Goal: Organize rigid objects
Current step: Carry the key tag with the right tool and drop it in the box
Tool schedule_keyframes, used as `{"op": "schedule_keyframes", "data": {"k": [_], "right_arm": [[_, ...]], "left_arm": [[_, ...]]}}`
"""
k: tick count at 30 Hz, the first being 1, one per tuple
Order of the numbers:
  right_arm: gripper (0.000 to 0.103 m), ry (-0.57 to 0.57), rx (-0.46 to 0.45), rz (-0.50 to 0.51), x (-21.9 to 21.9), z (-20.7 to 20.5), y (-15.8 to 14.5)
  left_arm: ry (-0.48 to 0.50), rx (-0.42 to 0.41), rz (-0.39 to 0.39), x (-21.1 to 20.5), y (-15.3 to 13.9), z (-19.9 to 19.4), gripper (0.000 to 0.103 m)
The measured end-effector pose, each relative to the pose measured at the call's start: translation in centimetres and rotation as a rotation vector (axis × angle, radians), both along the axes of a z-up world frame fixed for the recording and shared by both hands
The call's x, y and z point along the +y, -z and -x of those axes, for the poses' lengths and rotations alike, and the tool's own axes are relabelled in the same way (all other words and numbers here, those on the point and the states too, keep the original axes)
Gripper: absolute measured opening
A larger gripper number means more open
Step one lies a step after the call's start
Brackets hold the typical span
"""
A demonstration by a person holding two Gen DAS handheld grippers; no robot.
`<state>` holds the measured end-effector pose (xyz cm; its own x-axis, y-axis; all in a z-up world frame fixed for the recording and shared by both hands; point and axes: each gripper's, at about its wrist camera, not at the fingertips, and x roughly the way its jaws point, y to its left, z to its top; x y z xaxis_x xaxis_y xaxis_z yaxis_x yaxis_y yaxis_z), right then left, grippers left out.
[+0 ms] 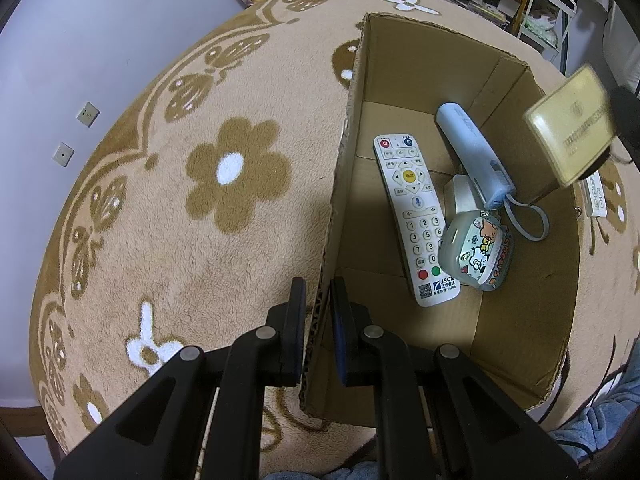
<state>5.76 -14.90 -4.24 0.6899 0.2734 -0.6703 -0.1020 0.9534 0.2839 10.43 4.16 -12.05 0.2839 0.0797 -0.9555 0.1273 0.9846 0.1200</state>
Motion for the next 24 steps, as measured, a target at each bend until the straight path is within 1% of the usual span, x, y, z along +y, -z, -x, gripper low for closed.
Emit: {"op": "schedule_keyframes", "data": {"k": [6, 9, 13, 17, 24], "right_arm": [[0.007, -0.002, 0.060, 0.025, 0.4, -0.4, 2.1], [0.007, -0.002, 0.081, 0.018, 0.4, -0.6, 2.7], [0.007, 0.001, 0.095, 0.025, 0.4, -0.8, 3.4], [0.007, 0.004, 0.111, 0.009, 0.2, -1.0, 3.9], [0.007, 0.013, 0.130, 0.025, 0.2, -1.0, 4.3]], "left_arm": [[-0.001, 0.000, -0.001, 0.0, 0.0, 0.0, 0.012], [0.000, 0.000, -0.001, 0.0, 0.0, 0.0, 0.012], [0.000, 0.000, -0.001, 0.0, 0.0, 0.0, 0.012], [0.000, 0.000, -0.003, 0.0, 0.0, 0.0, 0.012], [-0.001, 0.000, 0.002, 0.0, 0.0, -0.1, 0.013]]}}
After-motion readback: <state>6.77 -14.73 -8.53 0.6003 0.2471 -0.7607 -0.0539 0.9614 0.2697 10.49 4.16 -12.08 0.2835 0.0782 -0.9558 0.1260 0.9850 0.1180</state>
